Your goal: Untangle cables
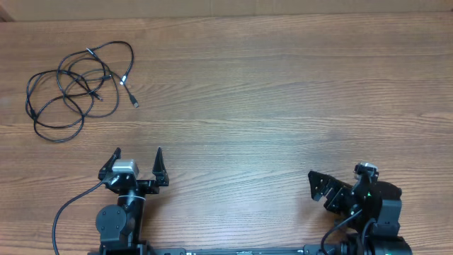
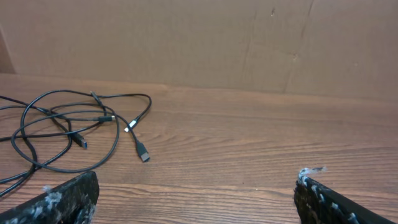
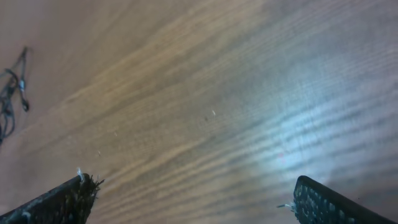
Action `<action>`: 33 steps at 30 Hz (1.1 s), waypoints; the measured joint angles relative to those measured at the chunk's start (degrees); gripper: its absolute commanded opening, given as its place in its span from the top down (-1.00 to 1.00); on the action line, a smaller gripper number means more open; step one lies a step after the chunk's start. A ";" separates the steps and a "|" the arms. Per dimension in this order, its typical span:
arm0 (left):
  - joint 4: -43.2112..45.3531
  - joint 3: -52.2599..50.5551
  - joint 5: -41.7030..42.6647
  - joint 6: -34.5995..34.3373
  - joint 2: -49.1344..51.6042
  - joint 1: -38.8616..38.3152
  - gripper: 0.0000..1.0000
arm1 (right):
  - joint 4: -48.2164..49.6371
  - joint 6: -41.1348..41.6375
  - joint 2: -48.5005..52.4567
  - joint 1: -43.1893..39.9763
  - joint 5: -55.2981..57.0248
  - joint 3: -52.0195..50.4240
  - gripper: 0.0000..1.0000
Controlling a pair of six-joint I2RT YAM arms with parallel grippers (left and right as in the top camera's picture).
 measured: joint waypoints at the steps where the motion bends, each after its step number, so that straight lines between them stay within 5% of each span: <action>1: 0.00 0.00 0.00 0.00 0.00 0.00 -1.00 | 0.28 0.00 -0.15 -0.02 0.00 -0.22 -1.00; 14: 0.00 0.00 0.00 0.00 0.00 0.00 -1.00 | 26.82 0.00 -13.81 -0.02 0.00 -5.51 -1.00; 25: 0.00 0.00 -0.02 0.00 0.00 0.00 -0.99 | 46.80 0.00 -14.12 -0.76 0.02 -7.89 -1.00; 33: 0.00 0.00 0.00 0.00 0.00 0.00 -0.99 | 44.22 -0.02 -14.12 -0.76 -0.02 -8.15 -1.00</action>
